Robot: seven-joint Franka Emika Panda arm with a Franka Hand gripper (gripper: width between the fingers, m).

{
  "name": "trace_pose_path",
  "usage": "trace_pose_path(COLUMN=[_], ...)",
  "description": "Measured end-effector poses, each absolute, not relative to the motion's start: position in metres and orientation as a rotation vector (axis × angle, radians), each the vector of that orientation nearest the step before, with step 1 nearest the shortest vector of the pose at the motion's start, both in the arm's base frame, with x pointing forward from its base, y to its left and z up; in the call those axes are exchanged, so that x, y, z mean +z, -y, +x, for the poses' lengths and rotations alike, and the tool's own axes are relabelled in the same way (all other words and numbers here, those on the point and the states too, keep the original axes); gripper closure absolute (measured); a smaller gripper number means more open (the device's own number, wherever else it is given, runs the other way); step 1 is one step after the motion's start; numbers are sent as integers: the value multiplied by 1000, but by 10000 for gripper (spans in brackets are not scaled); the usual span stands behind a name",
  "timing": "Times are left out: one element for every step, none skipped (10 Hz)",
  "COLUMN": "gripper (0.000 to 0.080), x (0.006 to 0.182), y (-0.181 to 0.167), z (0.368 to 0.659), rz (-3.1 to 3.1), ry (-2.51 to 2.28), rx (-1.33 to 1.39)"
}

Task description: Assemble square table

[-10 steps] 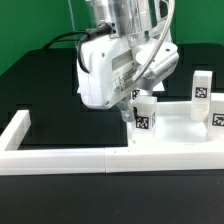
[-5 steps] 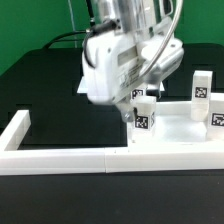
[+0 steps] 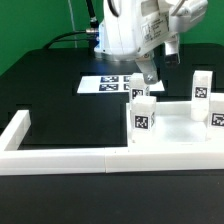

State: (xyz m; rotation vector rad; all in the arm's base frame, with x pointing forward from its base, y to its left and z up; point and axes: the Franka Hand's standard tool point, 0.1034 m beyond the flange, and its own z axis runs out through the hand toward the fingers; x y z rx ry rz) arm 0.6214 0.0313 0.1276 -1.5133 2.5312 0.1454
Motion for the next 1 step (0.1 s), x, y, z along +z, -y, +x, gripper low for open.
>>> trace_pose_path(gripper=[151], x=[127], y=[-32], z=[621], rz=[-1514], ry=[-2531], rx=[145])
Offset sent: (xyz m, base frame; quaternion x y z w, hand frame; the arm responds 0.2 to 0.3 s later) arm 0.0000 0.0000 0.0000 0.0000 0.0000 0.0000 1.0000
